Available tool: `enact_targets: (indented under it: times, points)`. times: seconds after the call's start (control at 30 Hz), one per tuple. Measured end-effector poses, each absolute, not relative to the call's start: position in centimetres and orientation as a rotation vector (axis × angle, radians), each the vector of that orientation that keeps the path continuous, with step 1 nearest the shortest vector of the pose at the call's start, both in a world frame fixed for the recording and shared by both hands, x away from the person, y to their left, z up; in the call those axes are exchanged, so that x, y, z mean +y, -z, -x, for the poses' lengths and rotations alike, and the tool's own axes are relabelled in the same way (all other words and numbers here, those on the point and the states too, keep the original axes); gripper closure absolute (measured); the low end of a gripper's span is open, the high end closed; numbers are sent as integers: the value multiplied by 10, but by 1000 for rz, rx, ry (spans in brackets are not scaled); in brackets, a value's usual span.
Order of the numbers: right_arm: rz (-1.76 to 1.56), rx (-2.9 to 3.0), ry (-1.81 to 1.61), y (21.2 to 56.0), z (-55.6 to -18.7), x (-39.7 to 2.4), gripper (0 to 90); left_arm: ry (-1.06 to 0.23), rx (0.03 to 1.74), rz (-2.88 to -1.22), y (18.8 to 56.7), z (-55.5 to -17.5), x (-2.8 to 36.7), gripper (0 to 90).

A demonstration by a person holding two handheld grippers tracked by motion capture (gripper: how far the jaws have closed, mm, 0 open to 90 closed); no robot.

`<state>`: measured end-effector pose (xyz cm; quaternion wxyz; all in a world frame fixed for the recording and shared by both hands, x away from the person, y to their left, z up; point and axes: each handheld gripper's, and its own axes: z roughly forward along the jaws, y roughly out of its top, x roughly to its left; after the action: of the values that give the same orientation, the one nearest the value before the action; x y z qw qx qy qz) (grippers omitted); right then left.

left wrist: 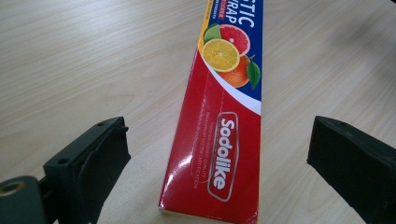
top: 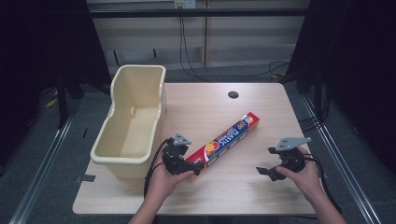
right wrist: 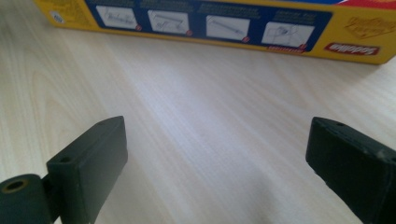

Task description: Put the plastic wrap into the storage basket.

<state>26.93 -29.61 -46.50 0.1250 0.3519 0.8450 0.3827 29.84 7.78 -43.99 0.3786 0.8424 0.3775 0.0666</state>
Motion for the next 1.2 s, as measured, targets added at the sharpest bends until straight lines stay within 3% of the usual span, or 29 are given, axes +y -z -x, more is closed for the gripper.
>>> enact_targets:
  times: [1.2]
  points:
    - [-1083, 2445, -1124, 464, -265, -298, 47, -84, 914, -2209, 431, -326, 62, 41]
